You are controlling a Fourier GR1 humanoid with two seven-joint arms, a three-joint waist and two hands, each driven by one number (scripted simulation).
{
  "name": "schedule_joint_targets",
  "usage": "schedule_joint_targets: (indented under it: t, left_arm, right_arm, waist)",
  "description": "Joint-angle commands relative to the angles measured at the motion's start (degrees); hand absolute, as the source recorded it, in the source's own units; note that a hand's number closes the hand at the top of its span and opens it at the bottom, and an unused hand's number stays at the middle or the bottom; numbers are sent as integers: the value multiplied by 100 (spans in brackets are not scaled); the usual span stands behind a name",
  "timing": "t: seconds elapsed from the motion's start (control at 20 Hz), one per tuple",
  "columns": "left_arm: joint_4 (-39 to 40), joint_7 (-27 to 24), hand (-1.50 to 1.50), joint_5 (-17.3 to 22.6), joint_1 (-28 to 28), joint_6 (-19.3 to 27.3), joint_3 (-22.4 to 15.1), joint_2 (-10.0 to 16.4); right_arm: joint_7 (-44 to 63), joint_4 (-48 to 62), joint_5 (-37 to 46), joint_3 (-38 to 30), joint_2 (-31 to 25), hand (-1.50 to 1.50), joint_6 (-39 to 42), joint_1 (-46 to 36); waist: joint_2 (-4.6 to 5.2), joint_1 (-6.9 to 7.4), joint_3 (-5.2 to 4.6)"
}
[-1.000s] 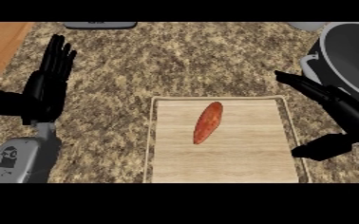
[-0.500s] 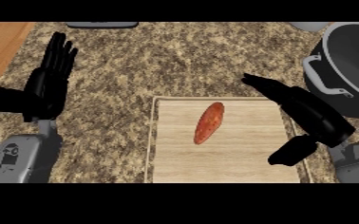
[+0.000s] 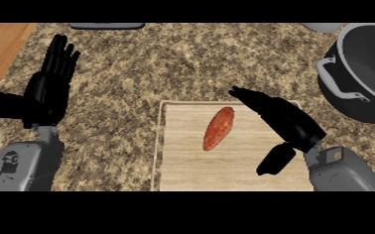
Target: Pick the sweet potato from the tray and place it in the pot
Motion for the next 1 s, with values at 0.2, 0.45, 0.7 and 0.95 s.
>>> schedule_joint_targets:
  t: [0.2,0.45,0.7,0.95]
  left_arm:
    - [-61,-111,0,-217,93,9,-76,-267]
    - [179,109,0,-190,-249,-96,208,-97]
    - [81,-80,0,-202,-24,-188,177,-191]
    - [109,-5,0,-178,-109,-364,360,-62]
  right_arm:
    - [-744,721,695,-266,703,-150,0,-223]
    - [-229,501,1365,-108,1220,-150,38,-72]
    - [-256,1045,2002,72,1419,-150,-267,73]
    - [-619,1337,2146,-226,1709,-150,-294,71]
  waist:
    - [4,1,2]
    - [1,-12,1]
    - [3,1,1]
    - [0,-8,1]
